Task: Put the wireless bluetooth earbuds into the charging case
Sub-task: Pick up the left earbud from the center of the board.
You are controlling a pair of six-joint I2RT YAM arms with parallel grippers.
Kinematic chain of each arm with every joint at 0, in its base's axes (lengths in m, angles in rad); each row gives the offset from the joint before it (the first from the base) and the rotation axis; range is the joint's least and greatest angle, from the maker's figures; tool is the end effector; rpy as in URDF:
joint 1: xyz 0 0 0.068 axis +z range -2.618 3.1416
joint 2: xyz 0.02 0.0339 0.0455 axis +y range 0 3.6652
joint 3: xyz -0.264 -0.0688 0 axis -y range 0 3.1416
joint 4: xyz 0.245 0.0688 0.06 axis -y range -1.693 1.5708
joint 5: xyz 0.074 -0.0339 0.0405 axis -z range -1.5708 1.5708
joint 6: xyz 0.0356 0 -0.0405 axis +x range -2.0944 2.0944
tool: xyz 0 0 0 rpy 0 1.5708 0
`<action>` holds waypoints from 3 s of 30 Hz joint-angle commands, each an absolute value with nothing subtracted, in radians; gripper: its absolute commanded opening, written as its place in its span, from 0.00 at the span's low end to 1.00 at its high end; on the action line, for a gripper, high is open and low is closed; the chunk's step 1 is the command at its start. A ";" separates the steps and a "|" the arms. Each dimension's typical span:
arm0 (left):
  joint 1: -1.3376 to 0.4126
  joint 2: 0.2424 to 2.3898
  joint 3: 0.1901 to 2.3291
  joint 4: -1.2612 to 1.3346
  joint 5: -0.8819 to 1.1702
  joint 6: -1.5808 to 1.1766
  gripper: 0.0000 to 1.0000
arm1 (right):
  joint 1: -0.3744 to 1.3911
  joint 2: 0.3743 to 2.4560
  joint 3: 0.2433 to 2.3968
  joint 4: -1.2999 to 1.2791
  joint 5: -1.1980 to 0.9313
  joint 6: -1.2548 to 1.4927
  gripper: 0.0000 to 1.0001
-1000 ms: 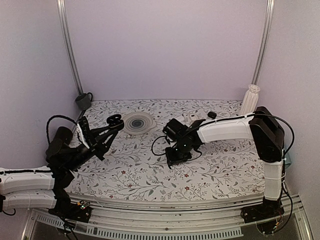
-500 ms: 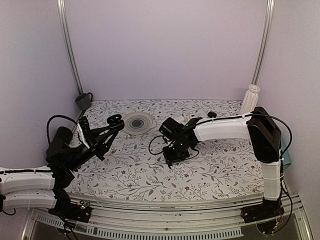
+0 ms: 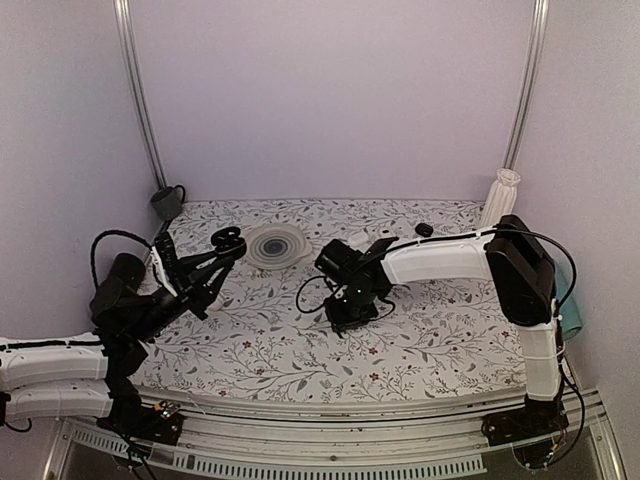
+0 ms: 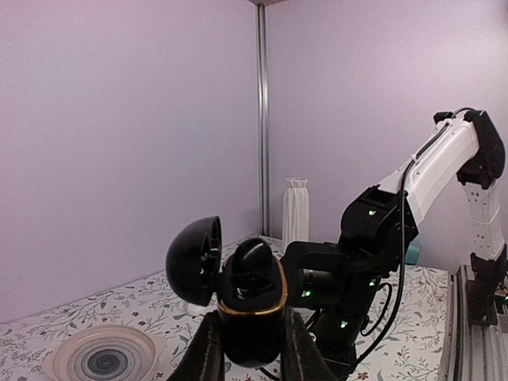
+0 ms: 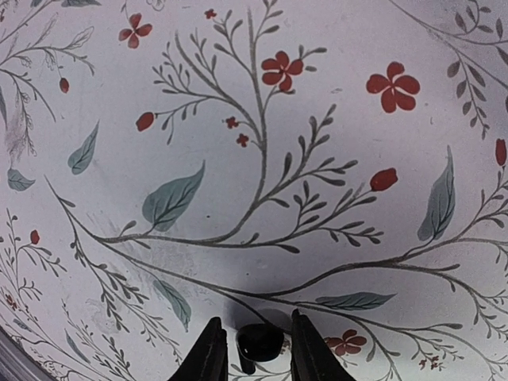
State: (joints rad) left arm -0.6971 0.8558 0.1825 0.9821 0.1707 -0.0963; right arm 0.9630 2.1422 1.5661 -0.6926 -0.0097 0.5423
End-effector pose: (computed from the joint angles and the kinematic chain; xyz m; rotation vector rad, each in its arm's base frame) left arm 0.1340 -0.1201 0.2401 0.5293 1.1949 -0.7888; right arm 0.2473 0.3561 0.1478 -0.6100 2.8467 0.3132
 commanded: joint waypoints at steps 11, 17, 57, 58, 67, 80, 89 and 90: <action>-0.687 0.836 0.176 1.004 0.161 -0.079 0.00 | 0.998 2.196 1.664 -0.792 0.045 0.546 0.25; -0.687 0.845 0.176 1.015 0.164 -0.077 0.00 | 1.002 2.194 1.686 -0.829 0.088 0.546 0.26; -0.687 0.894 0.188 1.038 0.176 -0.089 0.00 | 1.039 2.286 1.790 -0.892 0.088 0.516 0.26; -0.687 0.893 0.187 1.037 0.174 -0.090 0.00 | 1.039 2.288 1.790 -0.887 0.084 0.513 0.27; -0.687 0.904 0.206 1.016 0.179 -0.092 0.00 | 1.039 2.281 1.766 -0.869 0.079 0.502 0.27; -0.687 0.958 0.235 1.014 0.195 -0.113 0.00 | 1.038 2.259 1.732 -0.869 0.090 0.477 0.22; -0.689 0.985 0.247 1.017 0.196 -0.120 0.00 | 1.038 2.252 1.725 -0.854 0.076 0.469 0.16; -0.689 0.988 0.247 1.017 0.198 -0.120 0.00 | 1.038 2.251 1.723 -0.849 0.075 0.469 0.15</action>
State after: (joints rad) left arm -0.6971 0.9794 0.2207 1.0050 0.1902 -0.1097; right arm 1.0340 2.2539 1.7596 -0.8642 0.0910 0.4763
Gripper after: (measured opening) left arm 0.187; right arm 0.166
